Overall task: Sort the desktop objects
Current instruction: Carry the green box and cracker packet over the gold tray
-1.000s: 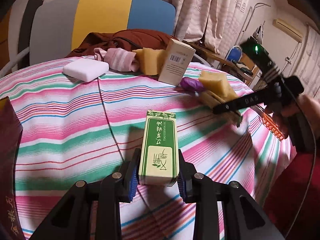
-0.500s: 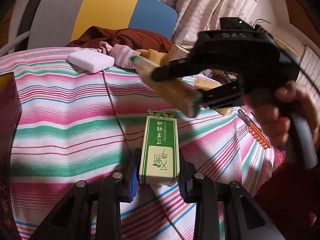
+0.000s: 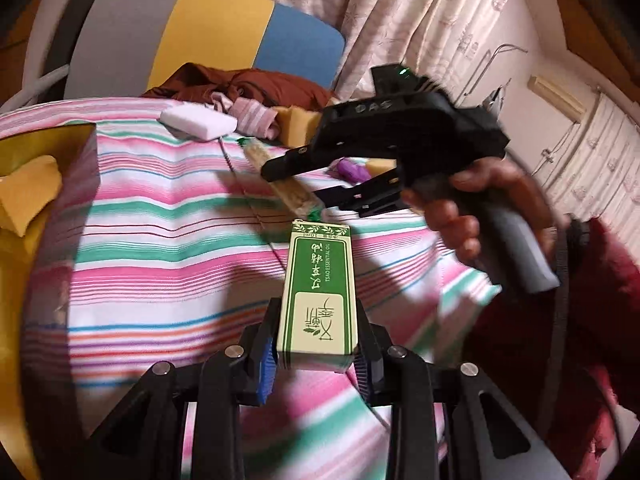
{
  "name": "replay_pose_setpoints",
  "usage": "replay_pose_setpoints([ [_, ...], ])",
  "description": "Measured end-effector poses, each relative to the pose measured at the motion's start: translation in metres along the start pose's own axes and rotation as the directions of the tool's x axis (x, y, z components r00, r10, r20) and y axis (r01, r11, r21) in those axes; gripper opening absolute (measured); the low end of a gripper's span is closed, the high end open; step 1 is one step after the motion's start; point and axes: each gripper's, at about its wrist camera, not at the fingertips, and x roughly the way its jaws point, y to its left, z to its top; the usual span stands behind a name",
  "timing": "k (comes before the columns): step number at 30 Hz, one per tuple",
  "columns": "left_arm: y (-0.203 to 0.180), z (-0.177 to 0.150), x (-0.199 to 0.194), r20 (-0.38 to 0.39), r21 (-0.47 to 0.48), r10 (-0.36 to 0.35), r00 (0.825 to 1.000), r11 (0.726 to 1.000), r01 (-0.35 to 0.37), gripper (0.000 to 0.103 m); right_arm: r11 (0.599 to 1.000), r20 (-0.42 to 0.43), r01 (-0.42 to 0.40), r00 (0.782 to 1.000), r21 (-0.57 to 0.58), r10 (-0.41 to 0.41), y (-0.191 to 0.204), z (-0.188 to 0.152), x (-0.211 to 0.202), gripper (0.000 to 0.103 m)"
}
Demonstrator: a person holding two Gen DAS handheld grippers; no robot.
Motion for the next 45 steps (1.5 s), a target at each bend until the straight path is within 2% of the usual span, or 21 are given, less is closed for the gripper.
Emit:
replay_pose_setpoints([
  [2, -0.003, 0.001, -0.015, 0.027, 0.006, -0.022, 0.999, 1.000, 0.022, 0.031, 0.999, 0.014, -0.018, 1.000, -0.029, 0.019, 0.007, 0.000, 0.001, 0.049],
  [6, 0.000, 0.003, -0.046, 0.076, 0.008, -0.015, 0.997, 1.000, 0.015, 0.031, 0.995, 0.031, -0.070, 0.997, -0.078, 0.073, 0.019, -0.002, -0.005, 0.049],
  [9, 0.015, 0.004, -0.068, 0.108, -0.045, 0.025, 0.994, 0.999, -0.020, 0.031, 0.987, 0.021, -0.108, 0.994, -0.121, 0.112, 0.032, -0.005, -0.006, 0.049],
  [12, 0.039, 0.002, -0.094, 0.142, -0.122, 0.073, 0.987, 0.991, -0.056, 0.031, 0.976, 0.012, -0.094, 0.995, -0.198, 0.098, 0.053, -0.010, -0.004, 0.049],
  [17, 0.082, -0.007, -0.135, 0.182, -0.264, 0.163, 0.970, 0.958, -0.112, 0.031, 0.964, -0.044, -0.180, 0.984, -0.194, 0.175, 0.084, -0.017, 0.012, 0.049],
  [21, 0.107, -0.015, -0.160, 0.209, -0.316, 0.248, 0.946, 0.933, -0.174, 0.031, 0.949, -0.103, -0.213, 0.976, -0.231, 0.194, 0.120, -0.027, 0.034, 0.049],
  [24, 0.121, -0.023, -0.175, 0.209, -0.352, 0.285, 0.935, 0.914, -0.200, 0.031, 0.941, -0.155, -0.232, 0.968, -0.246, 0.198, 0.148, -0.035, 0.054, 0.049],
  [26, 0.132, -0.030, -0.181, 0.198, -0.380, 0.311, 0.930, 0.898, -0.220, 0.031, 0.937, -0.184, -0.239, 0.963, -0.256, 0.196, 0.162, -0.040, 0.065, 0.049],
  [30, 0.153, -0.043, -0.186, 0.133, -0.412, 0.327, 0.936, 0.877, -0.248, 0.031, 0.937, -0.226, -0.241, 0.956, -0.253, 0.185, 0.184, -0.049, 0.087, 0.049],
  [31, 0.153, -0.043, -0.187, 0.129, -0.405, 0.329, 0.936, 0.879, -0.253, 0.031, 0.941, -0.228, -0.229, 0.958, -0.249, 0.173, 0.188, -0.050, 0.094, 0.049],
  [34, 0.157, -0.036, -0.186, 0.091, -0.387, 0.377, 0.922, 0.866, -0.316, 0.031, 0.955, -0.218, -0.182, 0.967, -0.232, 0.131, 0.192, -0.048, 0.108, 0.049],
  [36, 0.164, -0.035, -0.183, 0.050, -0.401, 0.390, 0.920, 0.851, -0.339, 0.031, 0.962, -0.218, -0.165, 0.969, -0.216, 0.117, 0.194, -0.046, 0.117, 0.049],
  [42, 0.178, -0.028, -0.172, -0.067, -0.370, 0.442, 0.894, 0.821, -0.434, 0.031, 0.972, -0.215, -0.120, 0.974, -0.202, 0.076, 0.202, -0.042, 0.134, 0.050],
  [45, 0.185, -0.022, -0.162, -0.107, -0.386, 0.434, 0.895, 0.811, -0.439, 0.031, 0.971, -0.186, -0.091, 0.981, -0.220, 0.049, 0.206, -0.039, 0.136, 0.051],
])
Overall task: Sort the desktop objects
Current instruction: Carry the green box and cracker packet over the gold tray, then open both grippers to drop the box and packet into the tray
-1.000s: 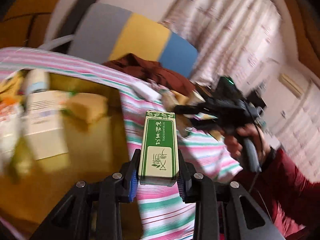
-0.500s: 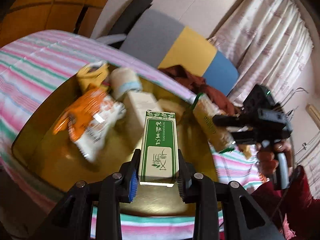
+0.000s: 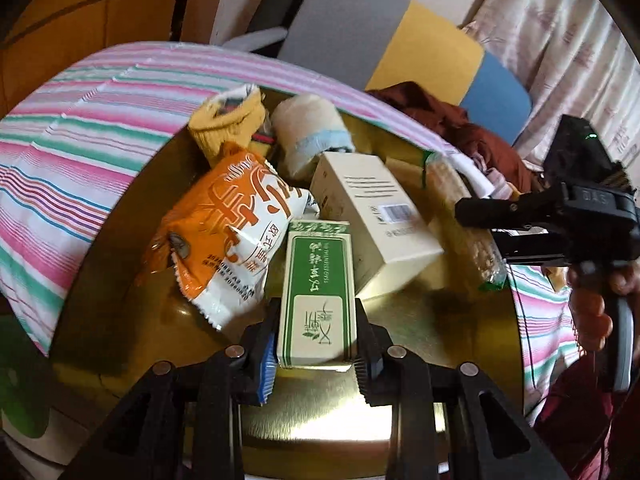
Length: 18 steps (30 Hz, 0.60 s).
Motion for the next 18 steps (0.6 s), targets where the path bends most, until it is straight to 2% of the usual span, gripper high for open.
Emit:
replay_pose_setpoints([
  [2, -0.001, 0.007, 0.006, -0.014, -0.015, 0.008, 1.000, 1.000, -0.008, 0.032, 1.000, 0.021, 0.023, 1.000, -0.003, -0.023, 0.003, 0.005, 0.002, 0.051],
  [5, 0.000, 0.015, 0.012, -0.008, -0.027, 0.071, 0.997, 0.997, -0.071, 0.032, 0.999, 0.037, 0.038, 0.999, -0.015, -0.037, 0.008, 0.010, 0.004, 0.054],
  [6, 0.002, 0.016, 0.012, -0.011, -0.050, 0.079, 0.997, 0.996, -0.079, 0.033, 0.999, 0.052, 0.041, 0.998, -0.022, -0.040, 0.010, 0.011, 0.002, 0.060],
  [7, 0.002, 0.015, 0.010, -0.009, -0.062, 0.084, 0.996, 0.994, -0.084, 0.038, 0.999, 0.067, 0.041, 0.997, -0.032, -0.039, 0.012, 0.011, -0.001, 0.068],
  [8, 0.002, 0.014, 0.009, -0.004, -0.065, 0.089, 0.996, 0.994, -0.089, 0.045, 0.998, 0.078, 0.036, 0.996, -0.047, -0.032, 0.014, 0.011, -0.004, 0.070],
  [10, -0.001, 0.009, 0.003, 0.015, -0.048, 0.116, 0.993, 0.992, -0.116, 0.052, 0.996, 0.099, 0.028, 0.995, -0.083, -0.020, 0.018, 0.008, -0.012, 0.074],
  [13, -0.003, 0.001, -0.006, 0.048, -0.031, 0.136, 0.990, 0.990, -0.134, 0.052, 0.992, 0.122, 0.039, 0.992, -0.119, -0.024, 0.022, 0.002, -0.020, 0.079],
  [18, 0.003, -0.007, -0.016, 0.081, -0.076, 0.120, 0.989, 0.991, -0.114, 0.052, 0.993, 0.133, 0.029, 0.991, -0.117, -0.013, 0.016, -0.005, -0.028, 0.081],
])
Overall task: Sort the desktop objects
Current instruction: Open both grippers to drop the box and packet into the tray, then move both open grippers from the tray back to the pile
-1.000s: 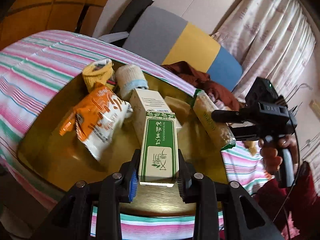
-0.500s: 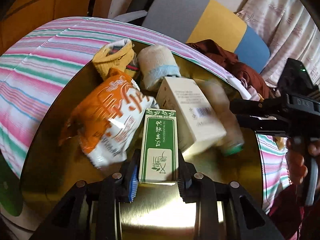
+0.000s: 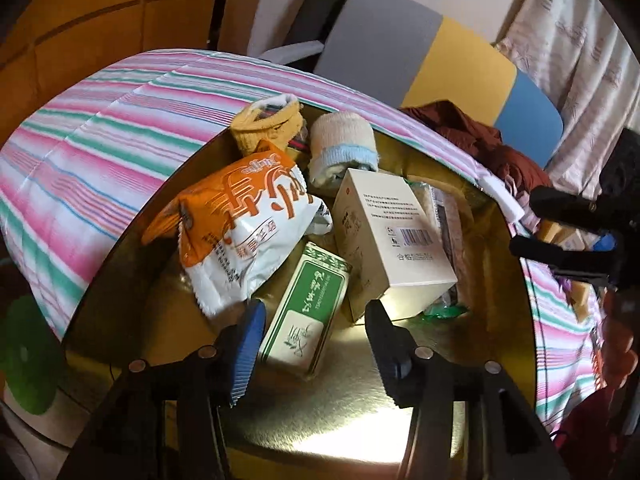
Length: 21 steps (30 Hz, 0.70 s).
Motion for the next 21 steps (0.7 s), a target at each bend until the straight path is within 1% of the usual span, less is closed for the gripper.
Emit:
replay_pose_setpoints([
  [2, 0.002, -0.001, -0.011, 0.040, -0.017, 0.003, 0.999, 1.000, -0.003, 0.052, 0.999, -0.006, 0.006, 1.000, -0.033, -0.006, 0.003, 0.000, 0.002, 0.079],
  [4, 0.003, -0.002, -0.019, 0.060, -0.036, -0.014, 0.998, 0.999, 0.017, 0.052, 0.996, -0.004, 0.049, 0.999, -0.069, -0.050, 0.010, 0.002, 0.007, 0.064],
  [5, 0.004, -0.002, -0.024, 0.071, -0.044, -0.022, 0.997, 0.999, 0.025, 0.052, 0.996, -0.007, 0.055, 0.998, -0.065, -0.056, 0.010, 0.003, 0.010, 0.061],
  [7, 0.000, -0.001, -0.027, 0.086, -0.049, -0.029, 0.996, 0.998, 0.033, 0.052, 0.998, -0.007, 0.043, 0.999, -0.044, -0.043, 0.009, 0.012, 0.020, 0.055],
  [9, -0.003, 0.001, -0.030, 0.094, -0.045, -0.030, 0.995, 0.998, 0.035, 0.052, 0.998, -0.003, 0.059, 0.998, -0.039, -0.059, 0.009, 0.023, 0.032, 0.051],
  [11, -0.005, 0.001, -0.033, 0.093, -0.037, -0.030, 0.995, 0.999, 0.034, 0.052, 0.998, -0.029, 0.062, 0.998, -0.026, -0.063, 0.007, 0.029, 0.045, 0.051],
  [14, -0.006, 0.000, -0.034, 0.095, -0.038, -0.024, 0.995, 0.999, 0.028, 0.052, 0.999, -0.099, 0.010, 0.995, 0.033, -0.007, 0.002, 0.025, 0.060, 0.049],
  [15, -0.006, -0.001, -0.033, 0.094, -0.041, -0.026, 0.995, 0.999, 0.030, 0.052, 0.999, -0.115, -0.002, 0.993, 0.040, 0.007, 0.002, 0.022, 0.061, 0.047],
  [17, -0.006, -0.001, -0.032, 0.094, -0.049, -0.035, 0.995, 0.998, 0.039, 0.052, 0.999, -0.111, 0.001, 0.994, 0.032, 0.002, 0.003, 0.017, 0.055, 0.047],
  [20, -0.008, -0.002, -0.029, 0.082, -0.053, -0.042, 0.996, 0.998, 0.046, 0.052, 1.000, -0.061, 0.011, 0.998, 0.006, -0.011, 0.003, 0.011, 0.031, 0.058],
  [21, -0.009, -0.003, -0.028, 0.083, -0.052, -0.047, 0.995, 0.997, 0.052, 0.052, 1.000, -0.042, 0.006, 0.999, 0.006, -0.006, 0.002, 0.010, 0.022, 0.066],
])
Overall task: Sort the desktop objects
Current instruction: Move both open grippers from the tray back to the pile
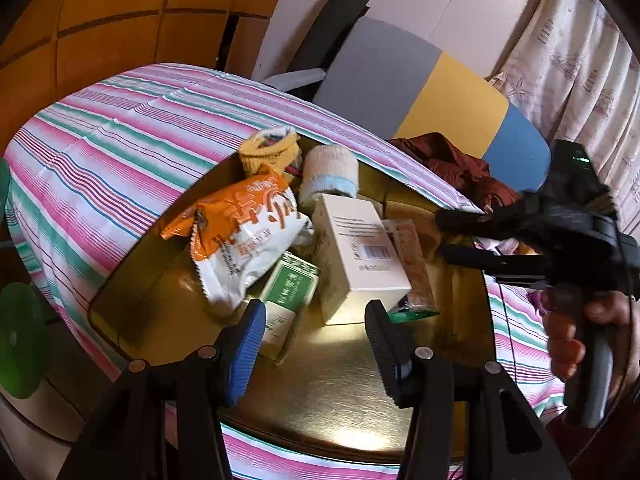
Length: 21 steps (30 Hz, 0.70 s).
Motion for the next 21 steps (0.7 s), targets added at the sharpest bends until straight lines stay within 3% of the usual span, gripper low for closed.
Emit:
replay_pose_setpoints([
  [1, -0.002, -0.001, 0.001, -0.001, 0.005, -0.005, 1.000, 1.000, 0.005, 0.052, 1.000, 0.026, -0.005, 1.000, 0.000, 0.005, -0.003, -0.002, -0.012, 0.072],
  [3, -0.007, -0.002, 0.002, -0.007, 0.014, -0.013, 1.000, 1.000, 0.013, 0.052, 1.000, 0.054, 0.006, 0.999, -0.006, -0.006, -0.008, -0.004, -0.028, 0.074],
  [10, -0.031, -0.003, 0.009, -0.043, 0.028, -0.071, 0.997, 0.997, 0.072, 0.052, 0.984, 0.099, 0.176, 0.979, 0.026, -0.178, -0.054, -0.017, -0.082, 0.080],
  [16, -0.069, -0.006, 0.011, -0.059, 0.112, -0.073, 0.996, 0.990, 0.080, 0.053, 0.940, 0.084, 0.320, 0.940, 0.115, -0.330, -0.112, -0.030, -0.123, 0.082],
  [21, -0.112, -0.005, 0.016, -0.078, 0.223, -0.095, 0.992, 0.969, 0.110, 0.053, 0.890, 0.071, 0.399, 0.903, 0.219, -0.423, -0.164, -0.041, -0.156, 0.082],
])
